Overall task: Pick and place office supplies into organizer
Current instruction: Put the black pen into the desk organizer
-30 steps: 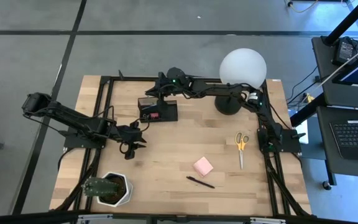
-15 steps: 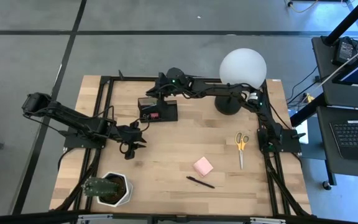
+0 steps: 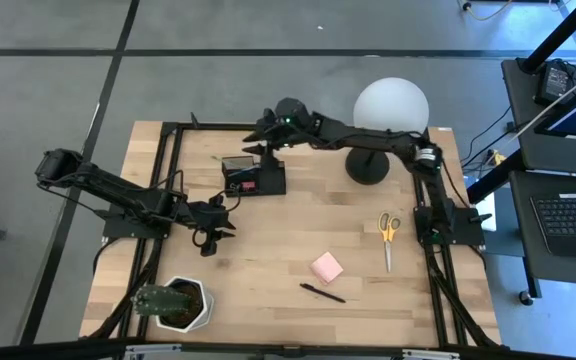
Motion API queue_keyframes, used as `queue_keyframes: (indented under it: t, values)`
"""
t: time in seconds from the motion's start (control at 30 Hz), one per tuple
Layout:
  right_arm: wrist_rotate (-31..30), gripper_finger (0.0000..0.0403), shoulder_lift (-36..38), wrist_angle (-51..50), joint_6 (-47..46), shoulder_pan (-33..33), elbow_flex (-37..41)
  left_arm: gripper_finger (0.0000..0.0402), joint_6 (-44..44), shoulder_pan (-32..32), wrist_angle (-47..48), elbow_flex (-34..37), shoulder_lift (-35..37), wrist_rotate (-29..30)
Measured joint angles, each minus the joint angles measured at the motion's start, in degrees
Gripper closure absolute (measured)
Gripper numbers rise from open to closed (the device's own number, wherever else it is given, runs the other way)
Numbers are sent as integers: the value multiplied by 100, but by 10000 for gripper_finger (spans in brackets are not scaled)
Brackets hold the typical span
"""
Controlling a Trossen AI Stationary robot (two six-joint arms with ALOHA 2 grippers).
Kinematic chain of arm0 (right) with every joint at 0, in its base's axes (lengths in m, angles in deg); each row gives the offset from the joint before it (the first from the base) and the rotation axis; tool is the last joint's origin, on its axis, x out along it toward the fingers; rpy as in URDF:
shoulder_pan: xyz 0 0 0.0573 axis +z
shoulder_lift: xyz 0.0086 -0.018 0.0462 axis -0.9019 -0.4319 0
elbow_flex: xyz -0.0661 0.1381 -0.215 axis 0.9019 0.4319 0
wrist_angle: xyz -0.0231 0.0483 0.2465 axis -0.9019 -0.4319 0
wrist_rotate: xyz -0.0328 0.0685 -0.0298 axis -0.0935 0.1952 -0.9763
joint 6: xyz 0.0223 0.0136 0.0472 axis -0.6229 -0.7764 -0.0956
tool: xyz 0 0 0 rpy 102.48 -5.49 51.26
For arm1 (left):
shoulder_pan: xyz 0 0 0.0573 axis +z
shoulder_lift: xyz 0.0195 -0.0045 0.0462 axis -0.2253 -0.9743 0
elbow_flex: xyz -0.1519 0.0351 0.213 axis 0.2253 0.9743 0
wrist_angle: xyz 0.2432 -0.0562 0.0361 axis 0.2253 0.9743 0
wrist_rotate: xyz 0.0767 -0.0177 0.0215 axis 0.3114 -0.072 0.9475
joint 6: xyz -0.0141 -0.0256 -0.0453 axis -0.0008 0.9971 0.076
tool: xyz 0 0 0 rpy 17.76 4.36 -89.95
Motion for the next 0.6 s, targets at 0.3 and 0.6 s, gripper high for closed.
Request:
queue_keyframes:
  t: [0.3, 0.6]
  values:
    - [11, 260, 1032, -3868, 594, 503, -5, 304, 1, 0, 0, 0, 0, 1]
    - [-441, 260, 1211, -5822, -335, 1749, 98, 304, -1, 0, -2, 0, 0, 1]
